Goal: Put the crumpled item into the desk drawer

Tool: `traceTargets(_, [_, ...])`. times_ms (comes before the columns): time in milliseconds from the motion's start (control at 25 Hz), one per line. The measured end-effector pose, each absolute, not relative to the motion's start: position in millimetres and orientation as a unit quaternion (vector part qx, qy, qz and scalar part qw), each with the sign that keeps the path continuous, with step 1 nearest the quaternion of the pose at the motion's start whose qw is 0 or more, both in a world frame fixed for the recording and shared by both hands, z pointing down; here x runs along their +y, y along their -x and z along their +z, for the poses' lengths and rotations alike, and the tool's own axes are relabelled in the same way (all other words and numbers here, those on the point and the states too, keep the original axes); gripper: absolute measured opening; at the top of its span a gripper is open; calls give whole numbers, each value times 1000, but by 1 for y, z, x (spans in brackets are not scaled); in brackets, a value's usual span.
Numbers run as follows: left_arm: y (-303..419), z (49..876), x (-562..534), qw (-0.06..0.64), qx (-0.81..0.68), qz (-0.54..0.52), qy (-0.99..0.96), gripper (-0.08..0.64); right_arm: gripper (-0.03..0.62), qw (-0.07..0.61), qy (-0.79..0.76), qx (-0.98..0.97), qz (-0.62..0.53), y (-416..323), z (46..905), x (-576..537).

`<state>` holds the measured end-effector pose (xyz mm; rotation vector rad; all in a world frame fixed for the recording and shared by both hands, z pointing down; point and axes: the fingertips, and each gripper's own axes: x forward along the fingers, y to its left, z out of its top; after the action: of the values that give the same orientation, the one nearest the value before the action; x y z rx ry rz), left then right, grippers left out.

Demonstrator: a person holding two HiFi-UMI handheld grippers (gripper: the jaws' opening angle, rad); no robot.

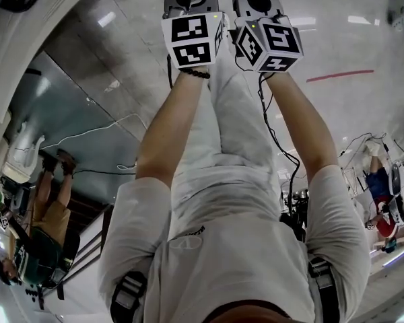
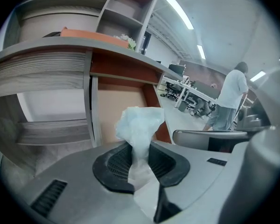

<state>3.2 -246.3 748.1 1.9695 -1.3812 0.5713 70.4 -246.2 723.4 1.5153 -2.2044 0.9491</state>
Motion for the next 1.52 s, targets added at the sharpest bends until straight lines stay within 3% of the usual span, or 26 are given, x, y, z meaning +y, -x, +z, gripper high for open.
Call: traceTargets(1520, [-19, 787, -249, 352, -513, 269, -735, 81, -2, 164, -530, -758, 343, -86, 761, -248])
